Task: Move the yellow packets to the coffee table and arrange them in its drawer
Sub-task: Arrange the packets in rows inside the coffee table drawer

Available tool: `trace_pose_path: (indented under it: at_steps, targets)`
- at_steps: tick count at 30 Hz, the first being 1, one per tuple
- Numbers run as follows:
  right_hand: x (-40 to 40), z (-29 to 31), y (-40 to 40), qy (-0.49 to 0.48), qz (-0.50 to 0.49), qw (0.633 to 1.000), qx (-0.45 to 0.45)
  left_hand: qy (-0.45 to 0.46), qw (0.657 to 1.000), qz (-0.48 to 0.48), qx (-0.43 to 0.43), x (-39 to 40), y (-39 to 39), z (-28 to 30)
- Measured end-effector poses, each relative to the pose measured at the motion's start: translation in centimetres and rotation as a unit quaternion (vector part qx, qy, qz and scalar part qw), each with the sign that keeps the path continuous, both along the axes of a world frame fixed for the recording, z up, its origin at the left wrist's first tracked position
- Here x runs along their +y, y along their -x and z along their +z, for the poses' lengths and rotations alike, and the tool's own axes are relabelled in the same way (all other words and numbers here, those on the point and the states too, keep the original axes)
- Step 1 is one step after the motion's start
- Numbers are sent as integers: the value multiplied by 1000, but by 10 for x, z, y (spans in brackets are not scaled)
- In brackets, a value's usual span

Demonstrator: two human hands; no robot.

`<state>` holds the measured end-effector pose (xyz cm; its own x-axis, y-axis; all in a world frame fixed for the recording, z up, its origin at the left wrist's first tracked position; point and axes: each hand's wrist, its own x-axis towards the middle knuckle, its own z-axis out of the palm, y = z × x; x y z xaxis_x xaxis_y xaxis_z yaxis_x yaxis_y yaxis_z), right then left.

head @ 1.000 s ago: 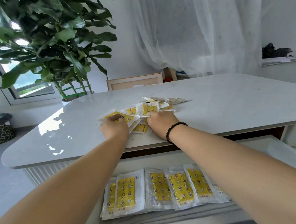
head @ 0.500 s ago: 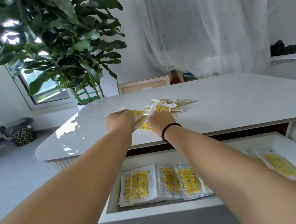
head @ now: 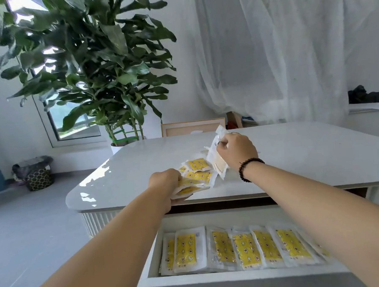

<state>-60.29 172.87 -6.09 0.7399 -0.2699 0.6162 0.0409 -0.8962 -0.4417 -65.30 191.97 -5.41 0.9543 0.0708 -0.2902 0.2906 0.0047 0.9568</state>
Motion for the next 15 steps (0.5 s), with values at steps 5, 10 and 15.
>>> trace_pose_path:
  at_steps: [5,10,15]
  targets:
    - [8,15,51,-23,83,992,-93,54,990,-113,67,-4,26,20]
    - [39,18,108,75,198,958,-195,-1,963,-242,119,-3,50,21]
    - [55,16,157,149,278,919,-237,33,950,-298,84,0,70,19]
